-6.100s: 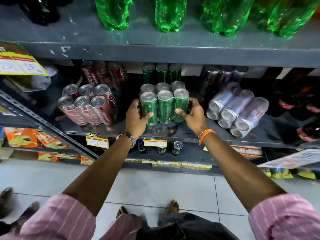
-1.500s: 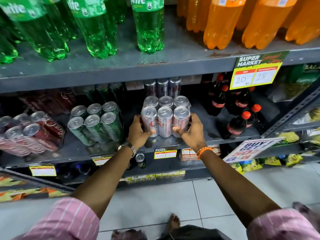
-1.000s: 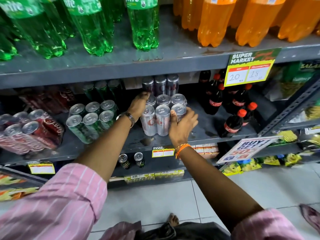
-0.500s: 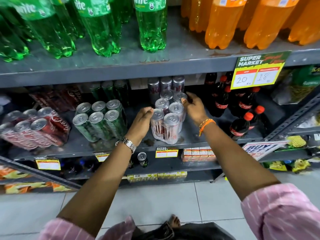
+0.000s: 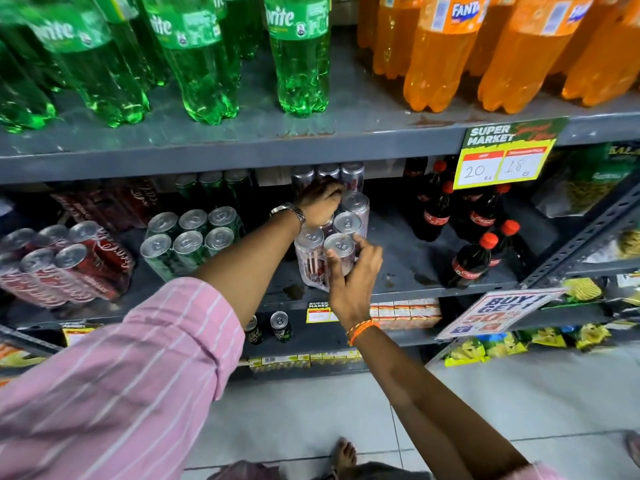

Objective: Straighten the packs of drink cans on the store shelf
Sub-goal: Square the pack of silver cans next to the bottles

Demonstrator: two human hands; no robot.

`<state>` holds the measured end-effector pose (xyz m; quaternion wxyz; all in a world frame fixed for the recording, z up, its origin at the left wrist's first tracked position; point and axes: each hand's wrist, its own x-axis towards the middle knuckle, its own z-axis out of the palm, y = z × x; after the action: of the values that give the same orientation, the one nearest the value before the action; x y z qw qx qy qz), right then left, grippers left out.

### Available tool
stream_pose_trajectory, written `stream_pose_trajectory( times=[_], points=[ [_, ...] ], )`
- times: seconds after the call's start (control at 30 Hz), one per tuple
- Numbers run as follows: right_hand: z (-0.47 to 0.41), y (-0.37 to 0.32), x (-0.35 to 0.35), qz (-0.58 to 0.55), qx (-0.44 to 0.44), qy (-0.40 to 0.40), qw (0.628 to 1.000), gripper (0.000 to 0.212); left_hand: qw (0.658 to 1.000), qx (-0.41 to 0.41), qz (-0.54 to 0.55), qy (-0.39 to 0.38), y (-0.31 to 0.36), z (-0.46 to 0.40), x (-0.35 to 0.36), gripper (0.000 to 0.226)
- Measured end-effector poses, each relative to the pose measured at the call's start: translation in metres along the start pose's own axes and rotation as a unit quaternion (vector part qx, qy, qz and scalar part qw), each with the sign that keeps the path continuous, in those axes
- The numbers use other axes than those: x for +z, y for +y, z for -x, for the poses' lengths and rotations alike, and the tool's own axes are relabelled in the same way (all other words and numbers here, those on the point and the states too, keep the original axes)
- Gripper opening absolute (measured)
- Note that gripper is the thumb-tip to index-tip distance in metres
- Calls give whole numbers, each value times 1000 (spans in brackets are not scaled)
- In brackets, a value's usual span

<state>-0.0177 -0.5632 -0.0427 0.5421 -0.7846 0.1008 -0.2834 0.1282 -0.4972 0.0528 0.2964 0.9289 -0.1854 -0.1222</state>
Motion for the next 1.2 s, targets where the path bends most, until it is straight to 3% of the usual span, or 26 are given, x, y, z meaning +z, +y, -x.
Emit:
stream_pose_trajectory(
  times=[0.2,0.3,0.43,0.57,0.7,0.9,1.07,1.2],
  points=[
    [-10,11,-12,-18,18,28,999,42,997,-3,65,46,-15,7,-5,38],
    [-30,21,-26,-27,21,20,999,44,988,-59,94,105,-28,19,-8,37],
    [-74,32,-40,-92,85,-56,991,37,985,-72,73,139,-48,42,-3,43],
    [-115,32,-46,-141,124,-139,972,33,971,-89,144,172,-60,70,11,47],
    [-131,32,-48,-146,156,-151,965,31,958,-81,226,159,-69,89,29,54],
    [-84,54,-62,-159,192,-56,967,38,950,-84,263,144,-84,101,54,50],
    [-54,53,-56,-82,175,-130,973,54,951,-115,249,141,-91,95,72,51],
    [-56,49,-54,-38,147,-138,979,54,950,-102,248,162,-88,93,77,58]
  ],
)
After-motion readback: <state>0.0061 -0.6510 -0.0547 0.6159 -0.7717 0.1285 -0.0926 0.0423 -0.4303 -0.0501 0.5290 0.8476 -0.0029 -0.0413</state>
